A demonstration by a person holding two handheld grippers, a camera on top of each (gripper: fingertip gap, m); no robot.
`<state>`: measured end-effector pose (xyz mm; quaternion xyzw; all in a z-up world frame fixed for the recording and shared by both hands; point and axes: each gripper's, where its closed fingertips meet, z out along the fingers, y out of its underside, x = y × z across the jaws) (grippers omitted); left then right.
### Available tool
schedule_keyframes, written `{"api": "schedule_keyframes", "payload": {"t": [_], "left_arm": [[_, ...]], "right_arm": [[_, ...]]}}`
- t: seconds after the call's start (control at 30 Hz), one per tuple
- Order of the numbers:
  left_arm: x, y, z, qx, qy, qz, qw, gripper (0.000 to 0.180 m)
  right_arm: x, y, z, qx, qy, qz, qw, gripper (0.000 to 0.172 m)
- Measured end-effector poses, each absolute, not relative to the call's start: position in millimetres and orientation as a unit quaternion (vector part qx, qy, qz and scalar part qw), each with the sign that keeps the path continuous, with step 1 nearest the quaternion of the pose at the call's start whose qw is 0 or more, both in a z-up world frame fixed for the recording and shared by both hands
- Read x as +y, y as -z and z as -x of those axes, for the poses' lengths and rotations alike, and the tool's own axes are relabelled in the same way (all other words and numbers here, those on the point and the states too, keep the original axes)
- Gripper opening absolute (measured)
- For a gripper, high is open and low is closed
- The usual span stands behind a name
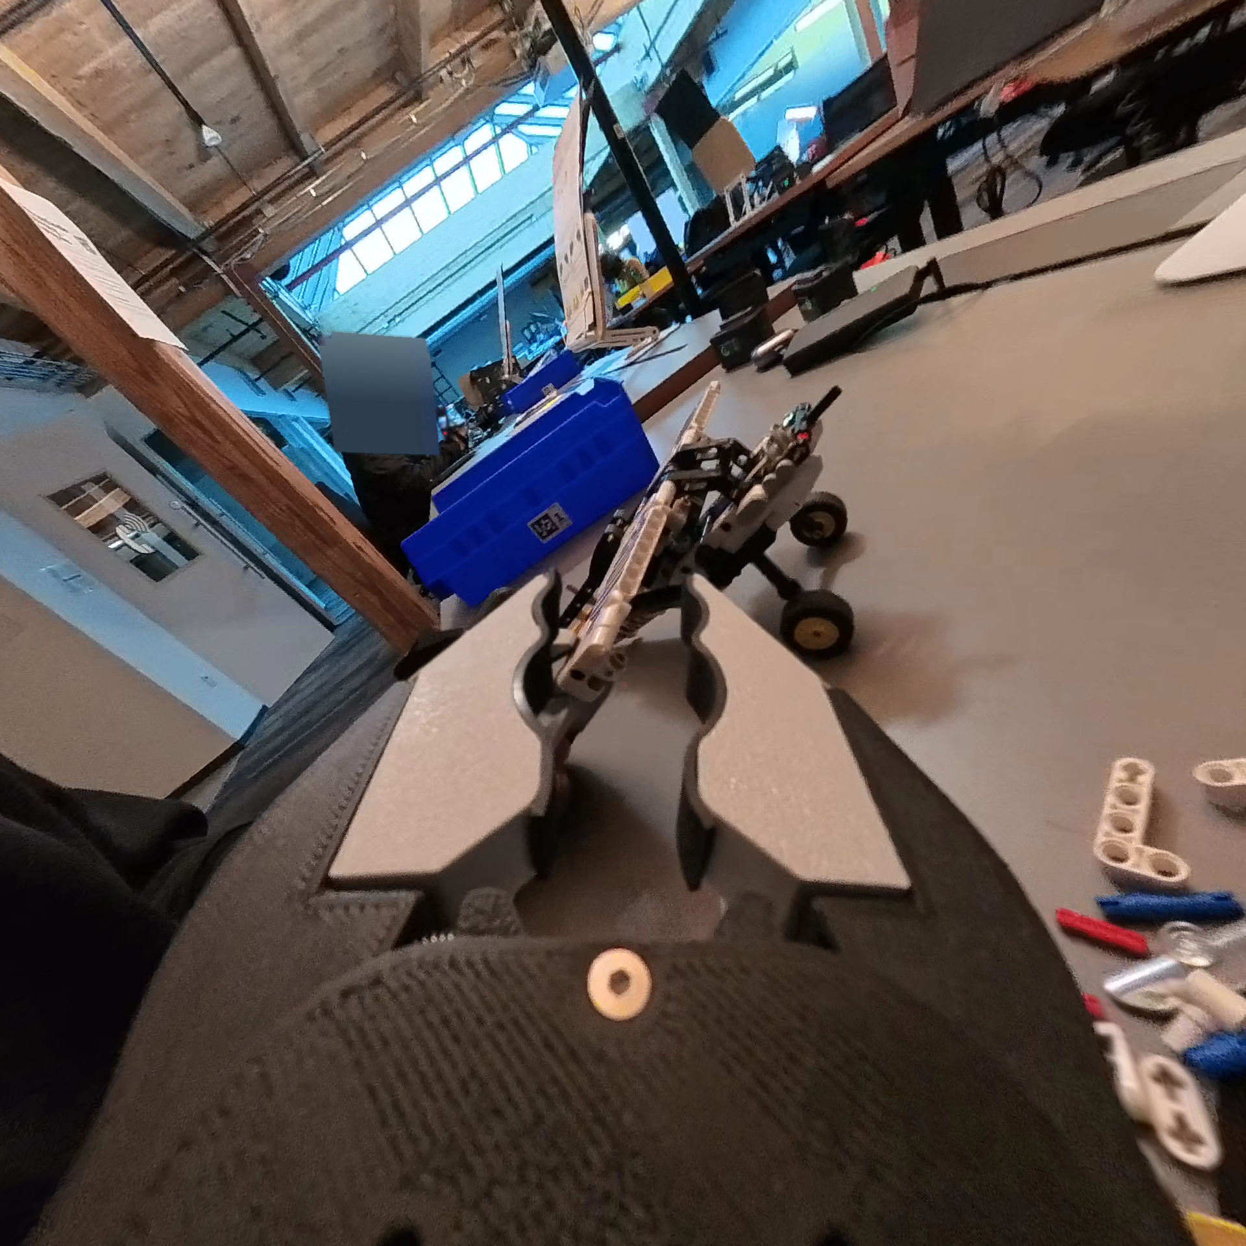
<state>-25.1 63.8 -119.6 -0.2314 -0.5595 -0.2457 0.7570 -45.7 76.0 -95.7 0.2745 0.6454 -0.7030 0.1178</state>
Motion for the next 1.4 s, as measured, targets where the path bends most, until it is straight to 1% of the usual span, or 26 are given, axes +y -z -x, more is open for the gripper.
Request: {"api": "schedule_keyframes", "payload": {"t": [0.07, 0.2, 0.23, 0.3, 0.37, 0.57, 0.73, 0.83, 0.87, 0.97, 1.2, 1.23, 1.3, 1.4], "left_arm": [[59.1, 117.7, 25.5, -0.557, 0.236, 0.220, 0.766, 0.005], [57.6, 117.0, 25.2, -0.553, 0.240, 0.215, 0.769, 0.004], [57.9, 117.2, 25.1, -0.552, 0.241, 0.216, 0.768, 0.004], [57.3, 116.6, 24.9, -0.550, 0.239, 0.215, 0.771, 0.004], [56.2, 115.6, 24.6, -0.547, 0.234, 0.214, 0.775, 0.003], [55.0, 120.1, 25.2, -0.568, 0.221, 0.193, 0.769, 0.003], [52.0, 120.2, 25.2, -0.570, 0.219, 0.175, 0.773, 0.004], [44.9, 119.5, 22.1, -0.570, 0.202, 0.168, 0.778, 0.002], [42.4, 118.6, 20.7, -0.568, 0.197, 0.169, 0.781, 0.003], [40.9, 116.4, 19.7, -0.563, 0.189, 0.179, 0.784, 0.002], [45.0, 114.1, 18.0, -0.554, 0.201, 0.189, 0.786, 0.002], [45.7, 113.3, 17.4, -0.551, 0.201, 0.192, 0.787, 0.002], [49.7, 109.9, 15.3, -0.540, 0.196, 0.212, 0.791, 0.002], [52.4, 105.5, 12.4, -0.528, 0.167, 0.253, 0.794, 0.003]], "right_arm": [[69.4, 102.2, 42.8, 0.648, 0.690, -0.285, 0.151, 0.036], [55.5, 112.6, 36.1, 0.637, 0.669, -0.303, 0.235, 0.036], [52.3, 114.2, 34.7, 0.634, 0.664, -0.306, 0.252, 0.033], [46.7, 114.8, 29.4, 0.628, 0.659, -0.301, 0.284, 0.015], [44.8, 110.8, 28.3, 0.612, 0.664, -0.299, 0.308, 0.012], [46.1, 114.1, 36.7, 0.583, 0.685, -0.324, 0.295, 0.007], [43.6, 113.0, 38.8, 0.583, 0.690, -0.333, 0.269, 0.008], [65.2, 109.3, 67.4, 0.531, 0.717, -0.377, 0.251, 0.007], [69.9, 112.2, 71.7, 0.540, 0.710, -0.380, 0.243, 0.007], [70.4, 114.0, 67.4, 0.573, 0.696, -0.376, 0.214, 0.009], [63.2, 112.1, 60.5, 0.555, 0.694, -0.365, 0.279, 0.010], [62.6, 112.7, 60.0, 0.557, 0.691, -0.366, 0.280, 0.013], [62.7, 116.3, 59.3, 0.570, 0.682, -0.370, 0.269, 0.033], [72.5, 110.7, 59.4, 0.579, 0.689, -0.363, 0.241, 0.045]]}}
